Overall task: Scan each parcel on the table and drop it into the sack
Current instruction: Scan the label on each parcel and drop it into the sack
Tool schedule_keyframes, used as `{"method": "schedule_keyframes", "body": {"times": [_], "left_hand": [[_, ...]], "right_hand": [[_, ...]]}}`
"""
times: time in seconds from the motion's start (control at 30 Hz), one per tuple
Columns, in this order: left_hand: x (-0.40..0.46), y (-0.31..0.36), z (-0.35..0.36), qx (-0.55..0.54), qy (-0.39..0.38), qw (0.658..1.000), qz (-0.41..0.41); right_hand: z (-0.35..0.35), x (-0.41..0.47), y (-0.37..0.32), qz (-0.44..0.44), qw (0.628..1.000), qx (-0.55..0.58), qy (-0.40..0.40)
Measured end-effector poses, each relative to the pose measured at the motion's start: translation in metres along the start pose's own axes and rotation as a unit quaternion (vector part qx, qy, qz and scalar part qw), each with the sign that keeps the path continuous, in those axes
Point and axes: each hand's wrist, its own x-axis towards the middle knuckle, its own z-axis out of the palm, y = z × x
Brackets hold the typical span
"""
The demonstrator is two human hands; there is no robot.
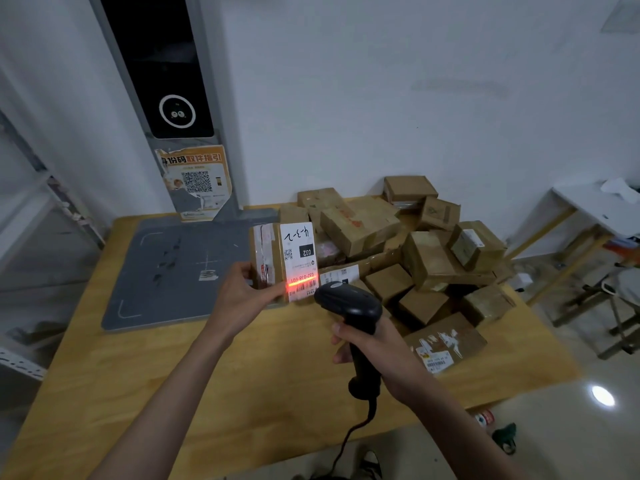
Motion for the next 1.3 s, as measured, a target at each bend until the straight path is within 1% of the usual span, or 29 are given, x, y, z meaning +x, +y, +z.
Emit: {"method": "schedule_keyframes", "body": {"times": [0.2,0.43,0.6,0.77,0.87,1.07,1.2,1.3], "left_hand": [[-0.004,-0.004,0.000,-0.001,-0.004,1.000,0.000],[-0.012,-0.005,0.009,0.009,-0.015,1.000,0.005],[-0.023,0.005,0.028,0.011,-0.045,0.999,0.018],[-0.037,0.023,0.065,0.010,-0.091,0.995,0.036],[-0.052,0.035,0.096,0.025,-0.132,0.990,0.050],[-0.105,0.057,0.185,0.050,-0.241,0.967,0.063],[-0.162,0.057,0.255,0.049,-0.348,0.935,0.041],[-0.205,0.052,0.308,0.078,-0.395,0.915,0.019]], "right_hand": [[-0.003,-0.006,0.009,0.009,1.000,-0.027,0.002],[-0.010,-0.024,0.014,0.003,1.000,-0.019,0.019],[-0.023,-0.041,0.017,-0.001,0.999,-0.004,0.049],[-0.052,-0.069,0.023,-0.009,0.995,0.013,0.100],[-0.079,-0.094,0.030,-0.013,0.990,0.025,0.139],[-0.147,-0.160,0.066,-0.004,0.959,0.076,0.271],[-0.192,-0.220,0.101,0.020,0.939,0.101,0.329],[-0.216,-0.267,0.126,0.053,0.924,0.127,0.357]]}}
